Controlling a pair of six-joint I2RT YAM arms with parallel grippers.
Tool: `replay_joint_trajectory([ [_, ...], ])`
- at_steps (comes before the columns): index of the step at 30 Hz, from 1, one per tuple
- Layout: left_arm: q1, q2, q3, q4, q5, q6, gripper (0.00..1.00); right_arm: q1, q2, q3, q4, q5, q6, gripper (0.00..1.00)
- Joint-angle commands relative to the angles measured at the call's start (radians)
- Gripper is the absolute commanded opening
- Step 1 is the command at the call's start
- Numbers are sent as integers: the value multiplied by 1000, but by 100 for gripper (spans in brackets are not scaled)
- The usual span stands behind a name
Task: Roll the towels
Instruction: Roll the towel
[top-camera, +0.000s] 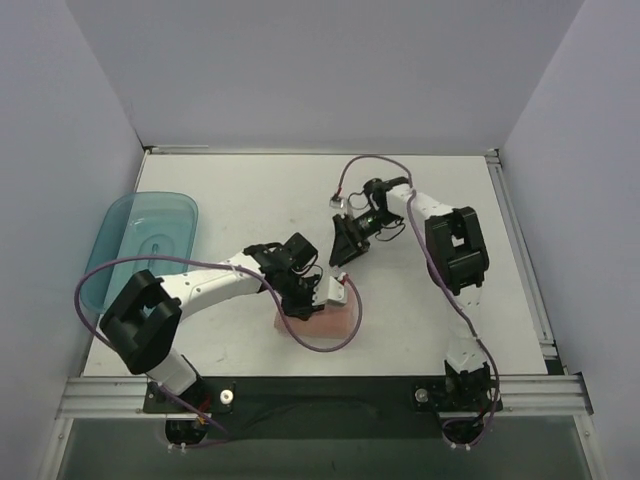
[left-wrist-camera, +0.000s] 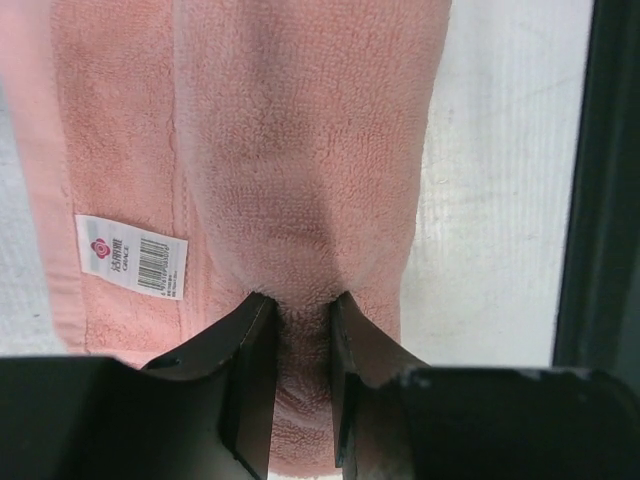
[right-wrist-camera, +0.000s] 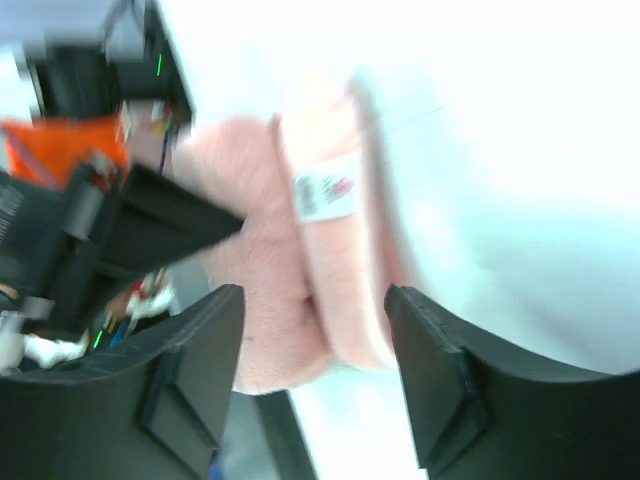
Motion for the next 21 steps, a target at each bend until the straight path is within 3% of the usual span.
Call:
replay_joint_trajectory([
  [1,-22,126,38,-230,62,-107,10,-90,-91,125,1,48,81,61],
  [8,62,307,181,-340,157,-170,9,-262,-257,121,-24,129,91,62],
  [12,114,407,267,-440,200,-167,9,-327,-367,99,-157,173,-64,60],
  [18,177,580,406,-529,241,-124,10,-319,-606,-74,-249,255,-247,56],
  [21,222,677,468,-585,257,-93,14,-240,-712,-158,-288,321,-321,55],
])
